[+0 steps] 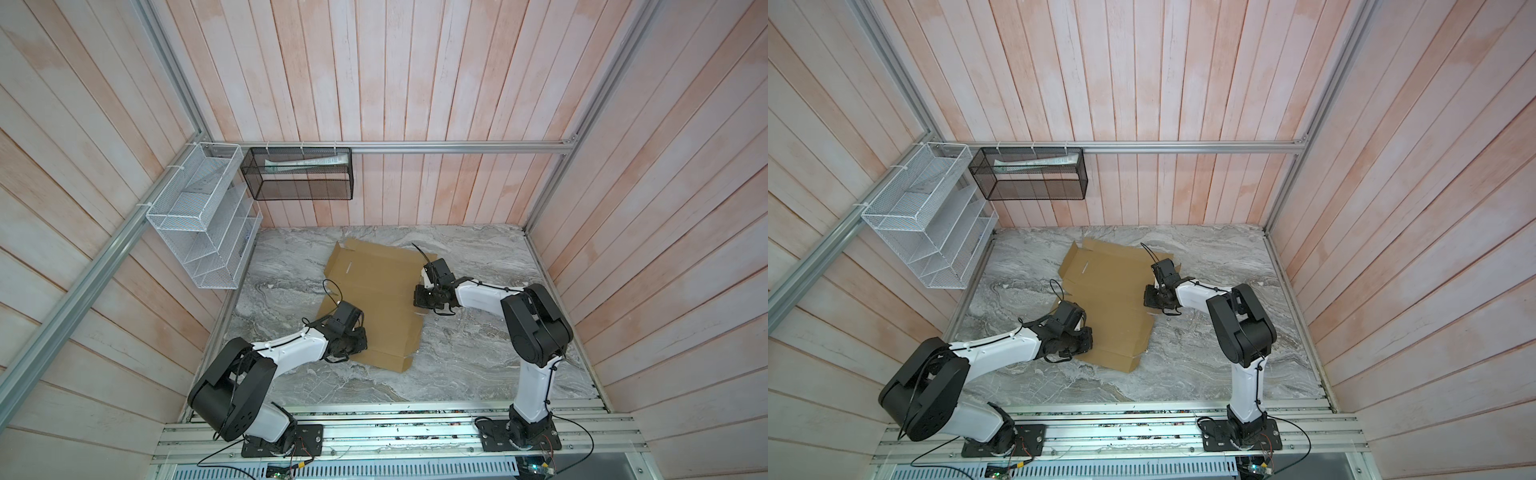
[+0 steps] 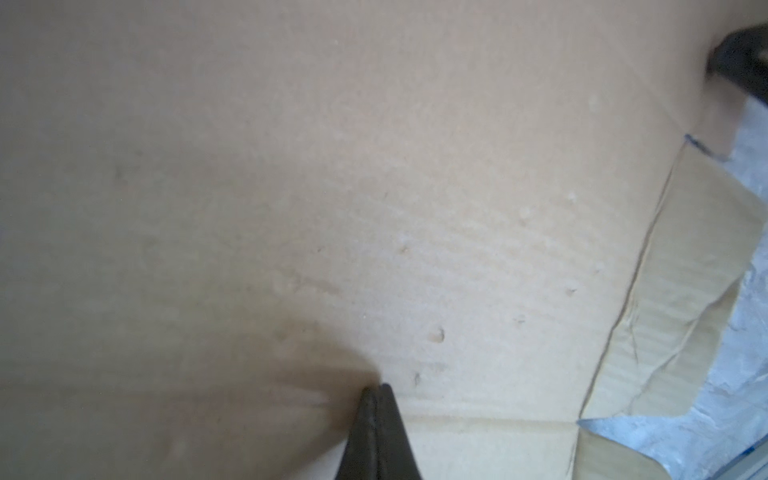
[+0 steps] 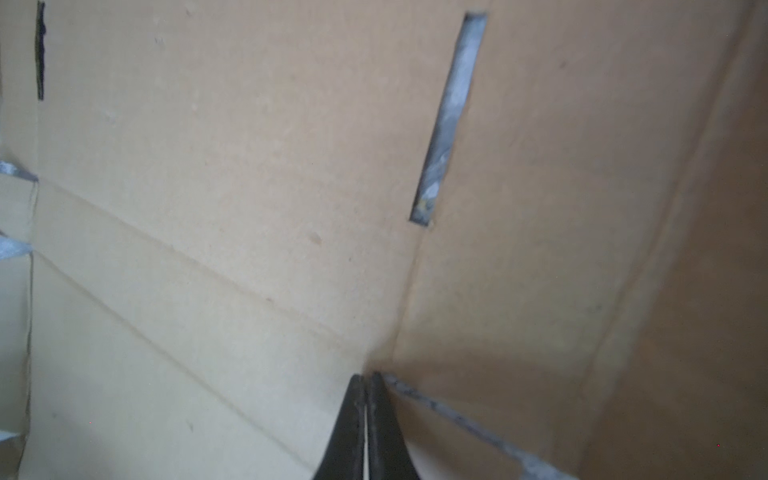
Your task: Fold the paper box
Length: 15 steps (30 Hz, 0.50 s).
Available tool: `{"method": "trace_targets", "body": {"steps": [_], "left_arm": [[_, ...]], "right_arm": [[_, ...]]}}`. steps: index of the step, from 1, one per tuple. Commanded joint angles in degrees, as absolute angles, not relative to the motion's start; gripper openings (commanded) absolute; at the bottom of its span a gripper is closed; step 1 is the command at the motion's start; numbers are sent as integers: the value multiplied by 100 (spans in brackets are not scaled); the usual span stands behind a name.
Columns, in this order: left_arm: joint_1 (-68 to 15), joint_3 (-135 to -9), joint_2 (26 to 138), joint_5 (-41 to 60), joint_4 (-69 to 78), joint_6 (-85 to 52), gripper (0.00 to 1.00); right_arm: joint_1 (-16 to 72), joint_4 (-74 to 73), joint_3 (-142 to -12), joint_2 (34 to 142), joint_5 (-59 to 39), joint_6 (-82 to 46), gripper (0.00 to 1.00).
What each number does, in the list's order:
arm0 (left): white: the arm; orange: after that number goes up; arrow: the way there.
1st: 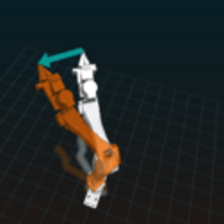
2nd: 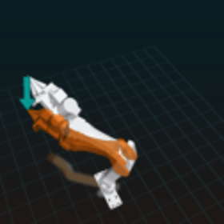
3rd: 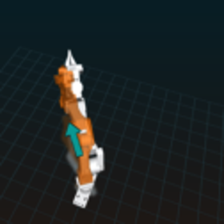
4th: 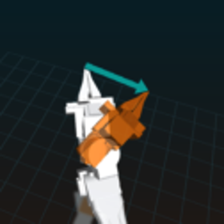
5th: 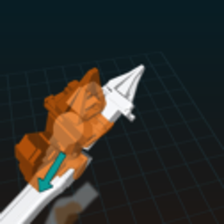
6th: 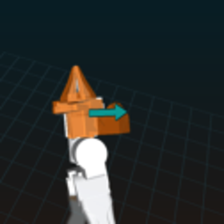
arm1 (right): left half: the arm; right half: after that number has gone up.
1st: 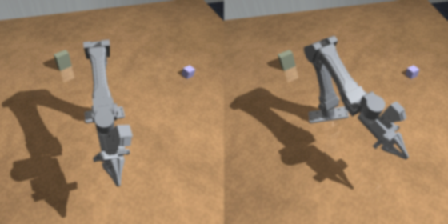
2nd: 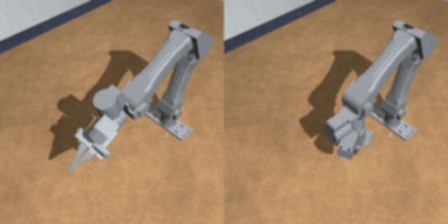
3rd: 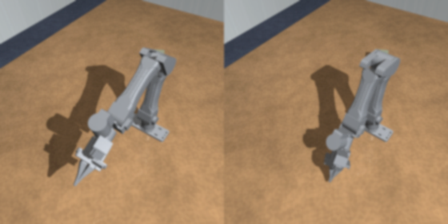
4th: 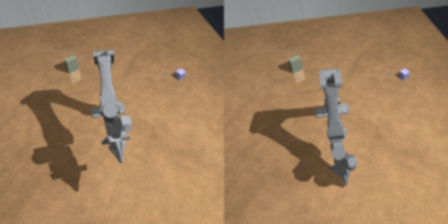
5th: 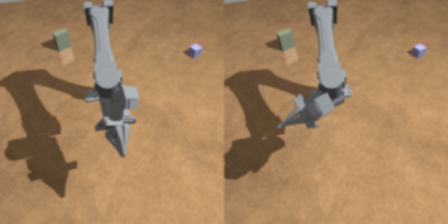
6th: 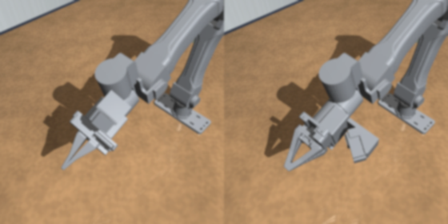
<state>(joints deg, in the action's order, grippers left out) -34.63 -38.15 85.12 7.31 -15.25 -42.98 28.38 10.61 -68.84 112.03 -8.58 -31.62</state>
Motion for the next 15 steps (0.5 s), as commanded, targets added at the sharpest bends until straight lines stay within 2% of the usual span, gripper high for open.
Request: {"method": "trace_targets", "body": {"steps": [1, 9, 15], "left_arm": [[-3507, -3965, 8596, 745, -1717, -4443, 0], [-3390, -4687, 8366, 318, -2453, -3979, 0], [-2786, -5095, 8345, 325, -2733, -3488, 0]], "right_arm": [[2759, 1485, -7147, 11215, -510, -2812, 8], [2876, 1631, -7185, 10743, -628, -2908, 10], [3307, 1825, -7244, 10474, -561, -3111, 11]]}}
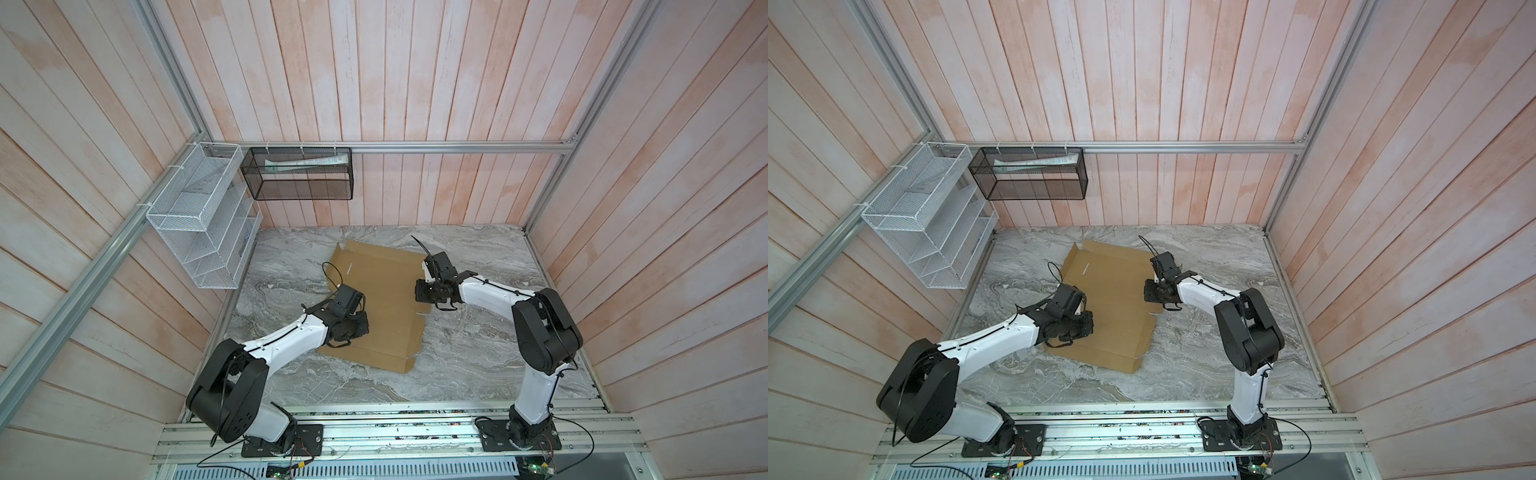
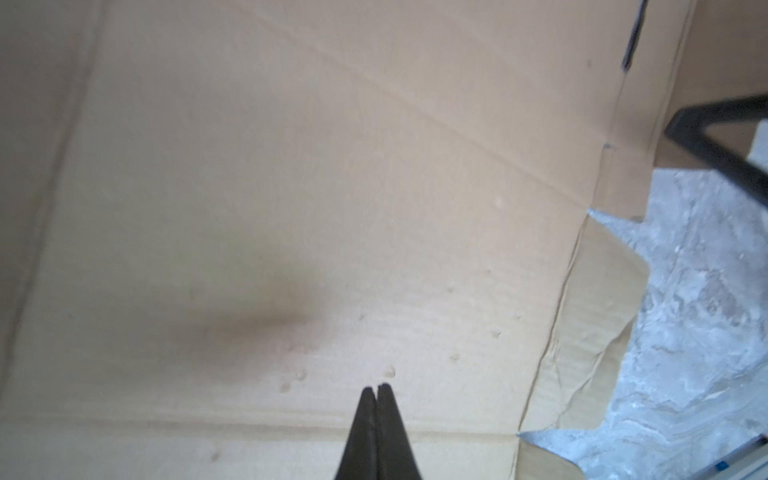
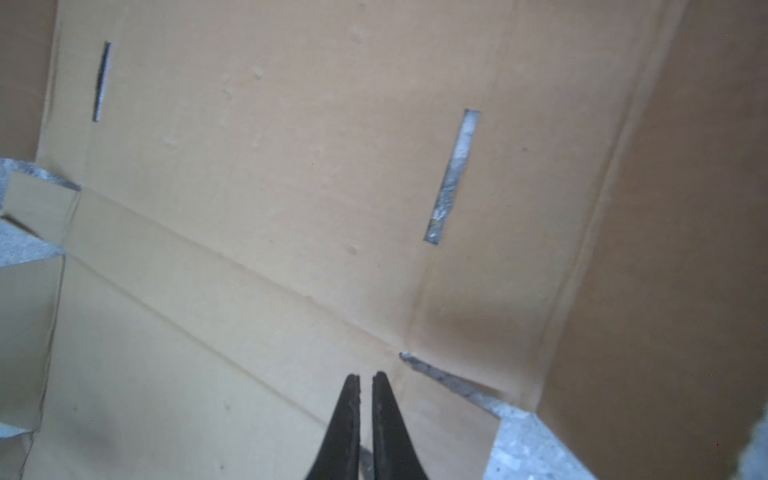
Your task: Fold the paper box
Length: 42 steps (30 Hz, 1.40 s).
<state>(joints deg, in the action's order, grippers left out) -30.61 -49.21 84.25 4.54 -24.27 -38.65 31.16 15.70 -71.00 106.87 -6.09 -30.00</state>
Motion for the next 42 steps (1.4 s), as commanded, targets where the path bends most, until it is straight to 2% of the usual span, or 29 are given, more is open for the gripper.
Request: {"method": "trace_targets", "body": {"steps": [1, 9, 17, 31, 42], "left_arm": [[-2689, -5121, 8354, 325, -2741, -3420, 0], [-2215, -5059, 8610, 313, -2594, -3088, 0], [-2197, -4712, 8824, 386, -2256, -3234, 0], [-2206, -4136, 8882, 521, -1917, -3425, 0], [-2789, -3674, 8872, 555, -1601, -3929, 0]], "right_arm": [[3378, 1821, -7235, 10447, -554, -3164, 11], [3751, 1609, -6974, 10431, -603, -3564, 11], [4042, 1468, -6851, 10641, -714, -3782, 11], [4030, 1152, -6636, 11111, -853, -3920, 11], [3708, 1038, -6381, 11267, -741, -3743, 11]]}}
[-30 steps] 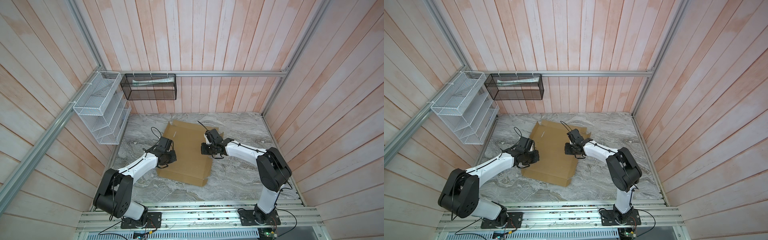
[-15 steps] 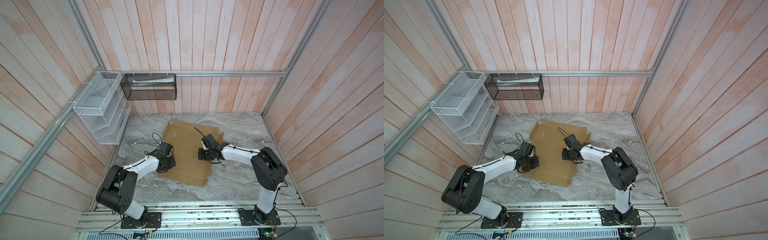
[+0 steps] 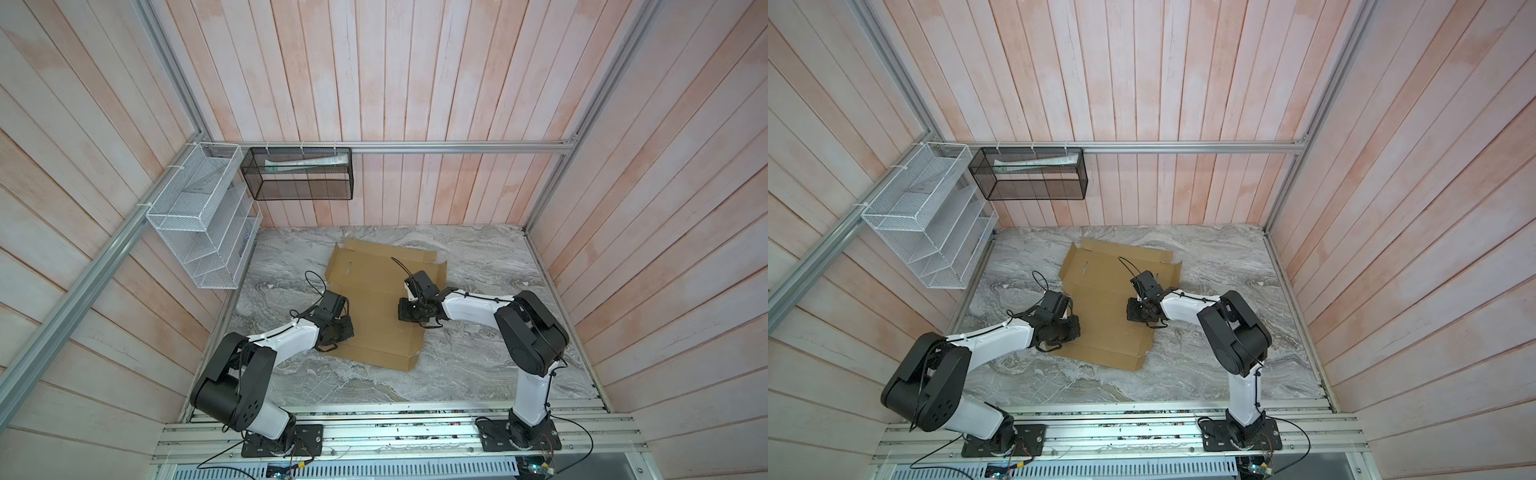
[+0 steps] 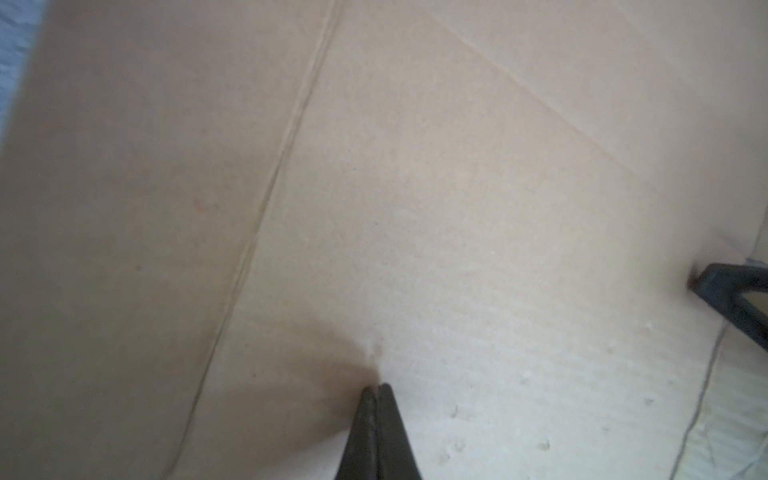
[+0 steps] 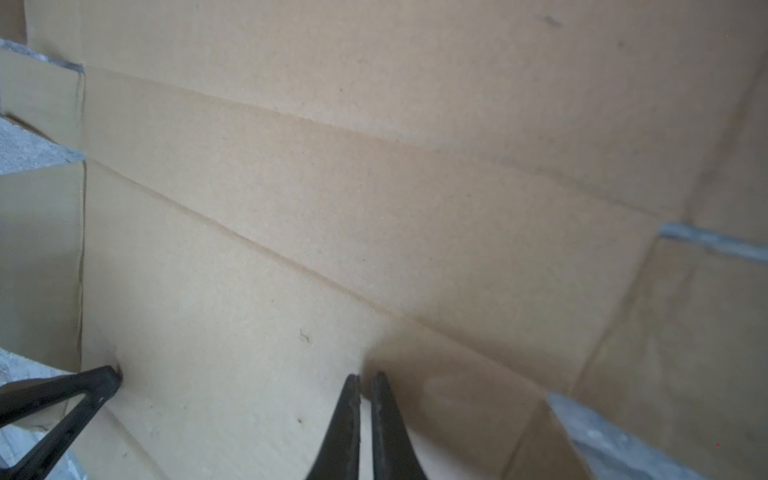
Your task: Fold the paper box
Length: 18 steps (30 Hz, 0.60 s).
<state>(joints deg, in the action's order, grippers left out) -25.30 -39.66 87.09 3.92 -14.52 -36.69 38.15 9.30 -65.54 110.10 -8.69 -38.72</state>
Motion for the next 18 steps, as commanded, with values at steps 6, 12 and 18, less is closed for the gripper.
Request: {"method": "trace_targets", "body": {"steps": [6, 12, 18], "left_arm": [[-3202, -3537, 8788, 545, -1499, -4359, 0], [-3200, -3865, 8580, 321, -1881, -4312, 0], [-3035, -4441, 8400, 131, -2266, -4096, 0]], "right_arm": [[3553, 1146, -6366, 11217, -543, -3535, 11], [3509, 1222, -6574, 11027, -590, -3389, 11], [3517, 1274, -6899, 10977, -628, -3395, 12]]}}
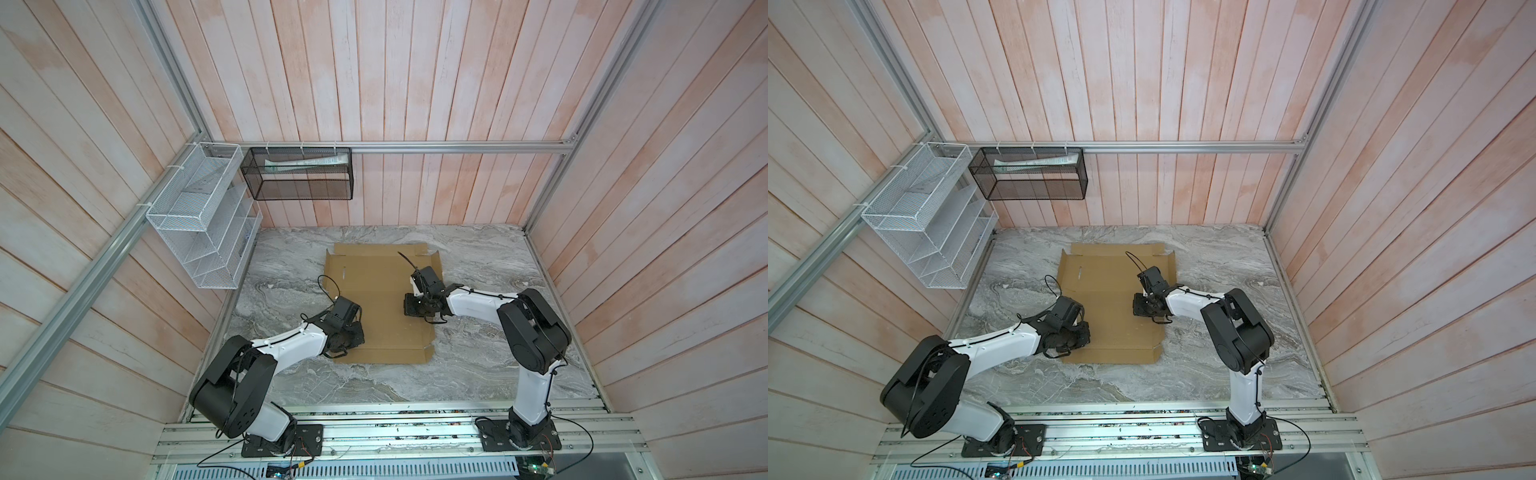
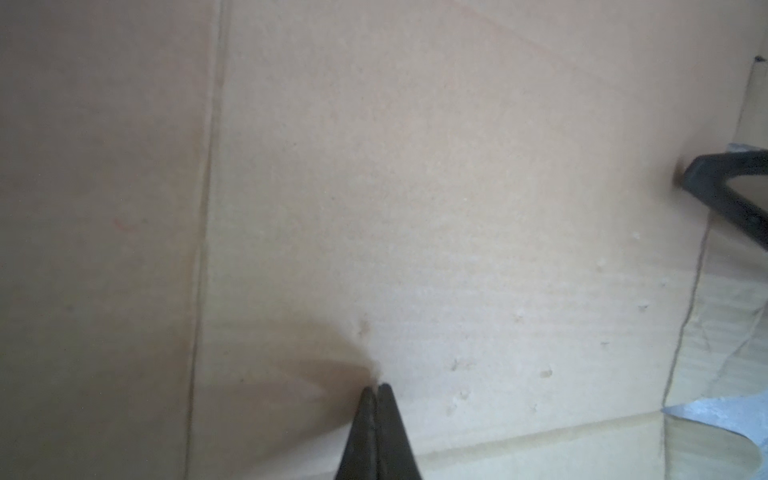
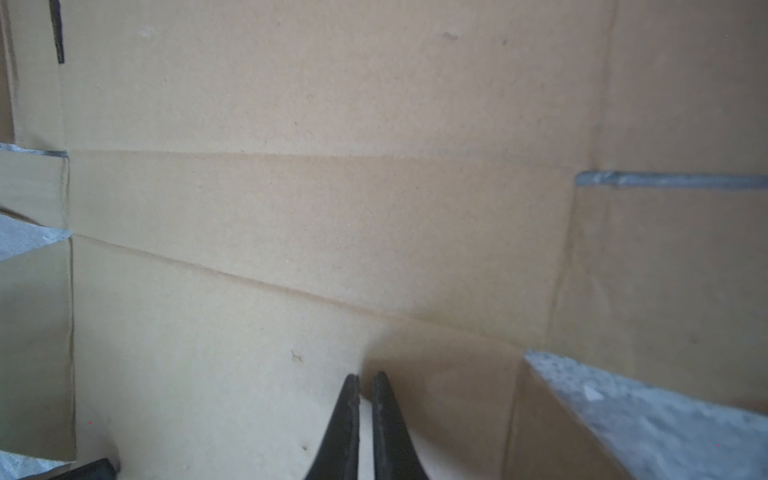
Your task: Fold the paper box
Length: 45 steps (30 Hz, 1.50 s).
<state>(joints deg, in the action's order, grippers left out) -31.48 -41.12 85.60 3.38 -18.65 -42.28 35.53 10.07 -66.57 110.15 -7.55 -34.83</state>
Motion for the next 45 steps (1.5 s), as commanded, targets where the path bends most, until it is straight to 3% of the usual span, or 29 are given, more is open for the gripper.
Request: {"method": "trace_targets", "body": {"steps": [1, 11, 16, 24, 37, 45], "left_arm": [[-2952, -4516, 8396, 148, -2275, -4030, 2], [-1887, -5548, 8648, 363, -2402, -2911, 39], [-1404, -6144, 9035, 686, -2400, -2387, 49], [-800, -7232, 10134, 982, -2684, -1757, 50], [-609, -8403, 11294, 290, -2675, -1375, 52], [-607, -9219, 12063, 0, -2856, -1197, 39]], "right_arm": [[3524, 1274, -6936, 10970, -652, -3401, 12], [3559, 1262, -7018, 10769, -684, -3350, 12], [3569, 1131, -6887, 10749, -815, -3347, 12], [3585, 976, -6802, 10862, -1000, -3331, 12], [3584, 822, -6862, 11197, -1350, -3322, 12], [3568, 713, -6959, 11395, -1507, -3340, 12]]}}
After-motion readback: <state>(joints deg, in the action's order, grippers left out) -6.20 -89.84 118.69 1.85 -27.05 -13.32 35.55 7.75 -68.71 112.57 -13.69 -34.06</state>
